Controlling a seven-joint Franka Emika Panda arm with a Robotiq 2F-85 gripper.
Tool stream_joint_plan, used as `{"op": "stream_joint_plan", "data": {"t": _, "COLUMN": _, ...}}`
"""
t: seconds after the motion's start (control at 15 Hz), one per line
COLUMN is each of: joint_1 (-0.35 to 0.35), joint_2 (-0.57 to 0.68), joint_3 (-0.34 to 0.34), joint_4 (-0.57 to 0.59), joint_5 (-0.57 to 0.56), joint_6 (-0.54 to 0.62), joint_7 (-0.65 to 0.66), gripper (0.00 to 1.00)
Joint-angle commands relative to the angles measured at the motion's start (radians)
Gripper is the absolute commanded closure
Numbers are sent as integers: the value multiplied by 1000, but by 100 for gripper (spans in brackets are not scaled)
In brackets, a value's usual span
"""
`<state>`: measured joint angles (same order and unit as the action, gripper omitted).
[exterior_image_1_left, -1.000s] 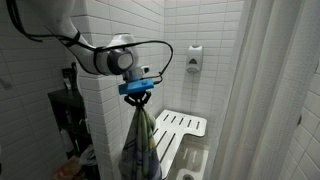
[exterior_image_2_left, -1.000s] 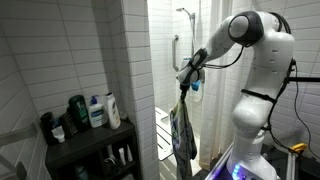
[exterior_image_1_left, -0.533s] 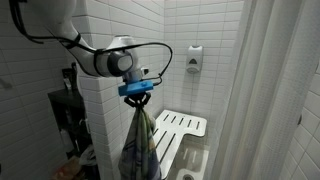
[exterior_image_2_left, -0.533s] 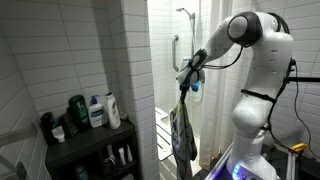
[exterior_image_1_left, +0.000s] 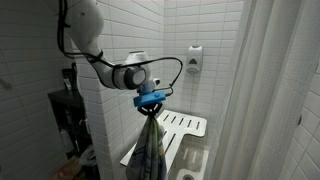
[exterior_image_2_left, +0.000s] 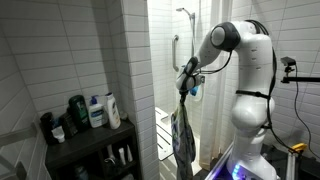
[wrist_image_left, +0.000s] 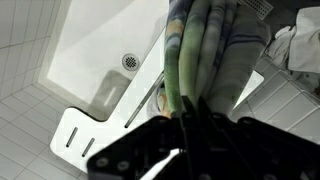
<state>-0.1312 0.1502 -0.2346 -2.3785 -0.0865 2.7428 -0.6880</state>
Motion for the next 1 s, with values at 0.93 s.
{"op": "stream_joint_plan", "data": {"t": 0.93, "joint_1": -255, "joint_2": 355, "joint_3": 322, "joint_4": 311, "joint_5": 157, "joint_6": -5, "joint_7": -278, "gripper": 98}}
